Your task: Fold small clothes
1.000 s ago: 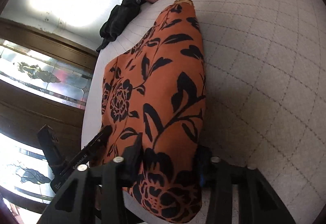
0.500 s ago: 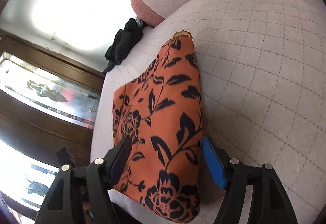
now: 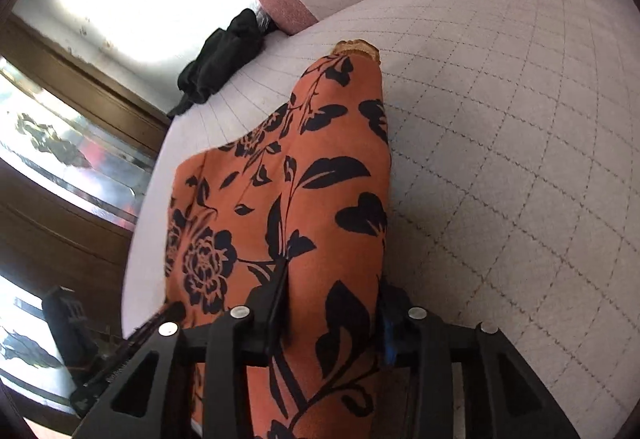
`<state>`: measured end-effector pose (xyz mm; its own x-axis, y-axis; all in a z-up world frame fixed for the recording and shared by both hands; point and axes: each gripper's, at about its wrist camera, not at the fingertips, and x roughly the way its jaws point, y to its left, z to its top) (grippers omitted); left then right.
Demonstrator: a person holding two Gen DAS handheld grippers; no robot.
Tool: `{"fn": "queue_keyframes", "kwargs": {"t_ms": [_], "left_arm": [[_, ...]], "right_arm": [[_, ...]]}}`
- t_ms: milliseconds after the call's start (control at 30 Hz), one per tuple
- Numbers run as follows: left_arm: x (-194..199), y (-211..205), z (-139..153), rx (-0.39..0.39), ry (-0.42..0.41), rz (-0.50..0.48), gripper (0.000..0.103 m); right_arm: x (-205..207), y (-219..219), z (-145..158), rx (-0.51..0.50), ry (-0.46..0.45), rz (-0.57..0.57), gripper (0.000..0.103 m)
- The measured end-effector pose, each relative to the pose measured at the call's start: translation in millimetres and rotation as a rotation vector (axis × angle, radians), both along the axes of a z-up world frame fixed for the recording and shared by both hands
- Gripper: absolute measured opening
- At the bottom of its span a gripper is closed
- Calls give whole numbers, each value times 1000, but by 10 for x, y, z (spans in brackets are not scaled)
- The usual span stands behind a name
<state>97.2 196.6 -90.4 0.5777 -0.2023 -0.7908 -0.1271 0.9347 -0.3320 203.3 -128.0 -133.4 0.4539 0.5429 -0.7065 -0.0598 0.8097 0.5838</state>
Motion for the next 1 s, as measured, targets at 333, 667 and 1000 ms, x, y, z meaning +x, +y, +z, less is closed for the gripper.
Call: {"fn": "queue_keyframes", "kwargs": {"t_ms": [333, 667, 1000], "left_arm": [[183, 398, -68, -315, 85, -28, 70], [307, 396, -222, -377, 137, -95, 42], [352, 44, 199, -321, -1, -132, 26]], "right_arm": [[-203, -120, 1, 106, -1, 26, 73], [-9, 75, -164, 95, 33, 91, 51], [20, 37, 485, -25, -138, 177, 32]]}}
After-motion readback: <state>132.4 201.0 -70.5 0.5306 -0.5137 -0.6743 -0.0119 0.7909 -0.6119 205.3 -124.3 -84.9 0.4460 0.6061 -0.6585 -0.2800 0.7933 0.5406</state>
